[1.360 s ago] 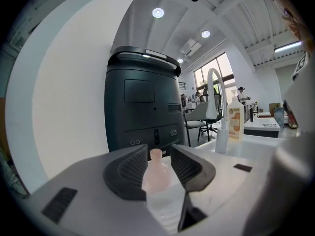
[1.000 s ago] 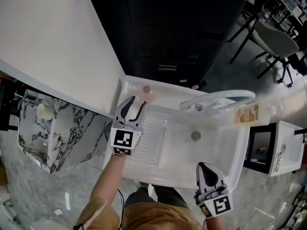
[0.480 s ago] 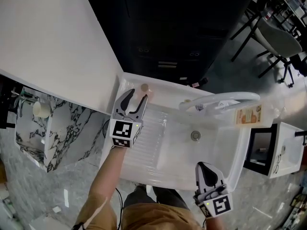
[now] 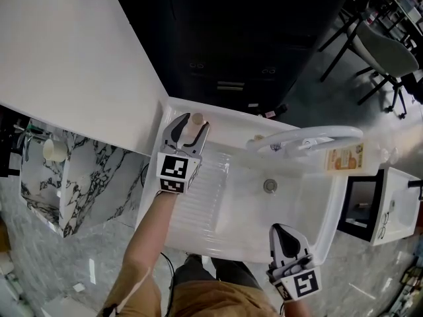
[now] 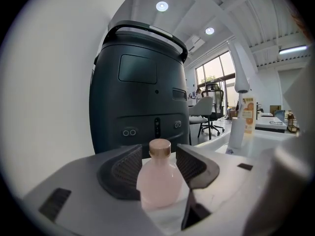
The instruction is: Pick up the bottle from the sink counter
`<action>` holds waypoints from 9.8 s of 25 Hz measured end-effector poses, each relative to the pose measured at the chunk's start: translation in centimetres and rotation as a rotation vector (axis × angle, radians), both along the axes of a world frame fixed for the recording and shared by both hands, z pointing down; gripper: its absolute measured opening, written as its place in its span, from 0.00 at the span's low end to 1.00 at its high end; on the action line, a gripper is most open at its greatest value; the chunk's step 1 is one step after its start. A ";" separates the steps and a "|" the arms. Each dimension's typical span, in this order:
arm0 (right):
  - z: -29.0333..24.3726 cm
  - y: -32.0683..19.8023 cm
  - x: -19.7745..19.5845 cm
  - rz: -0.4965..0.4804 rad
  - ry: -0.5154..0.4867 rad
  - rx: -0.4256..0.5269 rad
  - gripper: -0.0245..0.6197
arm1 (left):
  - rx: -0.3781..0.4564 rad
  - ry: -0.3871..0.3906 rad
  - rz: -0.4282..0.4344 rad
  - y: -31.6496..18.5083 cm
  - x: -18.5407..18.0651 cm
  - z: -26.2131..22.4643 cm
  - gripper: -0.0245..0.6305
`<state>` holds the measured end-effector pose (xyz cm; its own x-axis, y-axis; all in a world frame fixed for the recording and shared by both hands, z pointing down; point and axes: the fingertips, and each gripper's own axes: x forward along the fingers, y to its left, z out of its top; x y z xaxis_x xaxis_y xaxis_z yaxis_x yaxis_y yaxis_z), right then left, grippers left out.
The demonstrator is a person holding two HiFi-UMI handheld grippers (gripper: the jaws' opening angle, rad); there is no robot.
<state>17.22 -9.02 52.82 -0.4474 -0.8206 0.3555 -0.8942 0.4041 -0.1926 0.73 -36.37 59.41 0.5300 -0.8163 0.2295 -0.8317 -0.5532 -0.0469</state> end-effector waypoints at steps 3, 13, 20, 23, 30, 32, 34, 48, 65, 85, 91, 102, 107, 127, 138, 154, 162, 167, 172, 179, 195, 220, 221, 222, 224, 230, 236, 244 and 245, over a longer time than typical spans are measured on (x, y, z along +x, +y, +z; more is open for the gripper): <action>0.3 0.1 0.4 0.004 0.002 -0.006 0.04 | 0.002 0.005 0.003 -0.4 0.5 0.2 0.35; 0.8 -0.2 1.1 0.014 0.007 -0.016 0.04 | 0.008 0.017 -0.002 -1.4 1.1 0.8 0.37; 1.2 -0.3 1.5 0.015 0.006 -0.023 0.04 | 0.018 0.022 -0.008 -1.8 1.3 1.1 0.37; 1.3 -0.4 1.5 0.014 0.002 -0.020 0.04 | 0.020 0.022 -0.009 -1.9 1.4 1.3 0.37; 1.5 -0.6 1.9 0.018 0.000 -0.022 0.04 | 0.036 0.019 -0.026 -2.2 1.1 1.2 0.32; 1.6 -0.5 2.0 0.020 -0.002 -0.023 0.04 | 0.042 0.021 -0.025 -2.1 1.1 1.2 0.31; 1.6 -0.6 2.0 0.020 -0.003 -0.024 0.04 | 0.044 0.036 -0.027 -2.1 1.0 1.1 0.29; 1.9 -0.6 1.8 0.013 -0.003 -0.025 0.04 | 0.019 -0.008 0.005 -2.1 1.4 1.1 0.25; 1.3 -0.3 2.1 0.017 -0.008 -0.016 0.04 | 0.021 -0.009 0.020 -1.4 1.7 0.9 0.23; -0.5 0.5 1.2 0.015 -0.006 0.023 0.04 | 0.039 0.000 0.032 -0.1 1.2 -2.4 0.23; -1.8 0.5 0.4 0.007 -0.014 0.051 0.04 | 0.051 -0.003 0.039 1.1 1.0 -4.3 0.23; -3.9 1.1 -0.8 -0.003 -0.008 0.090 0.04 | 0.059 0.020 0.055 3.6 0.7 -7.3 0.23; -4.8 1.4 -1.3 -0.006 -0.005 0.106 0.04 | 0.067 0.025 0.068 4.7 0.7 -8.9 0.23; -8.3 3.6 -3.7 -0.008 -0.011 0.178 0.04 | 0.100 0.029 0.118 10.3 -0.3 -14.4 0.23; -9.4 4.8 -5.5 -0.022 -0.006 0.190 0.04 | 0.114 0.066 0.131 13.8 -1.5 -17.2 0.23; -11.5 5.6 -6.3 -0.004 0.015 0.239 0.04 | 0.149 0.122 0.149 19.7 -4.6 -22.0 0.23; -12.2 6.0 -5.2 0.027 0.037 0.257 0.04 | 0.152 0.129 0.139 22.4 -6.4 -23.6 0.23; -12.8 6.2 -5.0 0.034 0.050 0.267 0.04 | 0.157 0.143 0.131 23.9 -7.4 -24.8 0.23; -13.4 6.1 -4.7 0.043 0.060 0.284 0.04 | 0.170 0.152 0.115 25.3 -8.6 -26.4 0.23; -14.4 5.7 -2.9 0.076 0.086 0.315 0.04 | 0.185 0.169 0.096 27.1 -10.1 -28.0 0.23; -15.3 5.5 -1.2 0.129 0.107 0.334 0.04 | 0.191 0.167 0.027 29.8 -13.8 -29.0 0.23; -15.7 6.2 -0.1 0.163 0.115 0.332 0.04 | 0.181 0.148 -0.048 33.8 -18.4 -30.6 0.23; -15.7 6.2 0.0 0.164 0.116 0.331 0.04 | 0.183 0.146 -0.051 33.9 -18.6 -30.7 0.23; -15.7 6.3 0.1 0.164 0.117 0.330 0.04 | 0.185 0.145 -0.056 34.0 -18.7 -30.8 0.23; -15.8 6.5 0.3 0.169 0.119 0.329 0.04 | 0.187 0.146 -0.067 34.2 -19.2 -31.0 0.23; -16.1 6.7 1.5 0.194 0.129 0.330 0.04 | 0.186 0.154 -0.073 34.8 -19.7 -31.4 0.23; -16.4 6.8 1.8 0.199 0.134 0.339 0.04 | 0.193 0.167 -0.086 35.4 -20.2 -32.0 0.23; -16.6 7.0 2.8 0.211 0.139 0.337 0.04 | 0.195 0.176 -0.100 36.0 -20.4 -32.1 0.23; -16.6 7.0 2.8 0.211 0.140 0.337 0.04 | 0.196 0.176 -0.103 36.0 -20.5 -32.0 0.23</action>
<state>20.06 -2.03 36.24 -0.2234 -0.9699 0.0972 -0.9723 0.2288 0.0481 -19.74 -0.40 27.39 0.4593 -0.8879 -0.0264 -0.8881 -0.4596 0.0058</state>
